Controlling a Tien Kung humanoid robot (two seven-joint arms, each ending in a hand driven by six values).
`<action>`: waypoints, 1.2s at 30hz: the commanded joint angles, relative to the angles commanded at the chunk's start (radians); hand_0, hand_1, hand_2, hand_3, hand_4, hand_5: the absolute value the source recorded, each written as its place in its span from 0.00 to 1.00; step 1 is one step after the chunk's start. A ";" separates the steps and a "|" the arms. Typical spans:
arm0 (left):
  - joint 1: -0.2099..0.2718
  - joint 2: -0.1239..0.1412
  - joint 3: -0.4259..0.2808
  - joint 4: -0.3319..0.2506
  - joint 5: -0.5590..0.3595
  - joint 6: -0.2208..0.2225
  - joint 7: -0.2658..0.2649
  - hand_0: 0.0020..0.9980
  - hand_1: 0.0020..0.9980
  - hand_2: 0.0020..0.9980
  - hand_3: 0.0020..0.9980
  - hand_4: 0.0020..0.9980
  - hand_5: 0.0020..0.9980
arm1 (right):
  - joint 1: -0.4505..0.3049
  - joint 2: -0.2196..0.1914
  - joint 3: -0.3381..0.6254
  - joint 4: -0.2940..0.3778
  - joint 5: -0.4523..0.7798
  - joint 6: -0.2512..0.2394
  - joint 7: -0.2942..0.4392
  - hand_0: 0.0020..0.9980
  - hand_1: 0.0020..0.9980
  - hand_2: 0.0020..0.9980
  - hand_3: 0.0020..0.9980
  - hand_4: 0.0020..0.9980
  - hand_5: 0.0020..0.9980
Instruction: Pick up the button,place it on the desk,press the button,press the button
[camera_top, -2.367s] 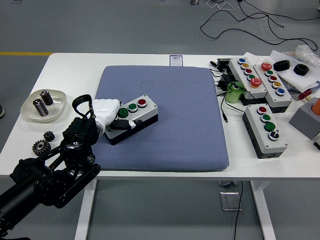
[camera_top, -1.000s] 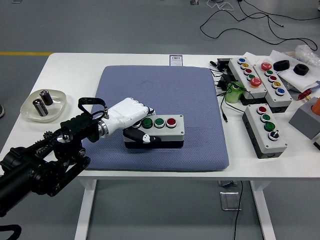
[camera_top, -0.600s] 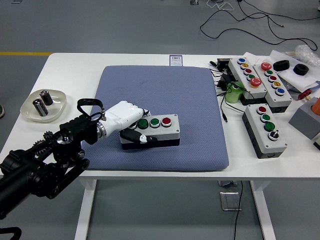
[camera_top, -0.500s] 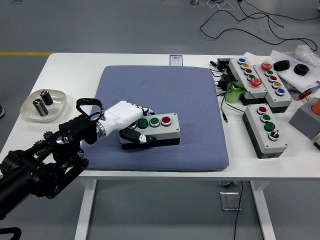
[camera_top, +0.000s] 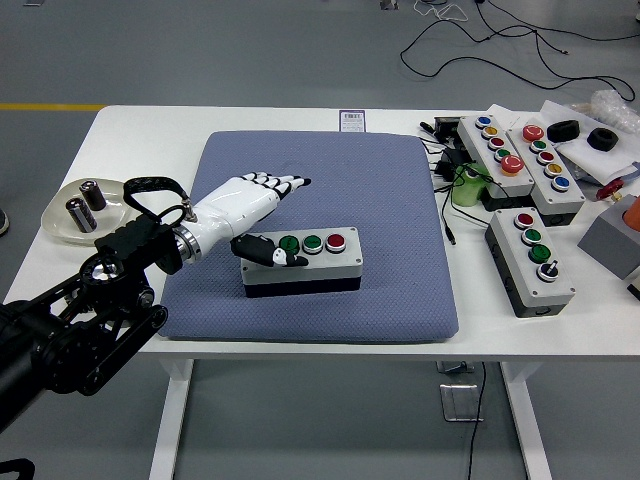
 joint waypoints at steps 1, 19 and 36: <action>0.005 0.001 -0.009 -0.022 -0.030 0.040 -0.003 0.78 0.84 0.91 0.87 0.99 0.96 | -0.001 0.000 0.001 0.000 -0.001 0.000 0.000 0.67 0.65 0.69 0.63 0.31 0.18; 0.023 0.016 0.010 -0.181 -0.225 -0.003 0.069 0.00 0.00 0.01 0.55 0.70 1.00 | 0.002 0.001 -0.003 0.000 0.005 -0.001 0.002 0.67 0.65 0.69 0.63 0.31 0.17; 0.019 0.013 0.078 -0.136 -0.214 -0.125 0.149 0.00 0.00 0.00 0.57 0.68 0.91 | 0.003 0.000 -0.007 0.000 0.009 -0.001 0.003 0.67 0.65 0.69 0.63 0.31 0.17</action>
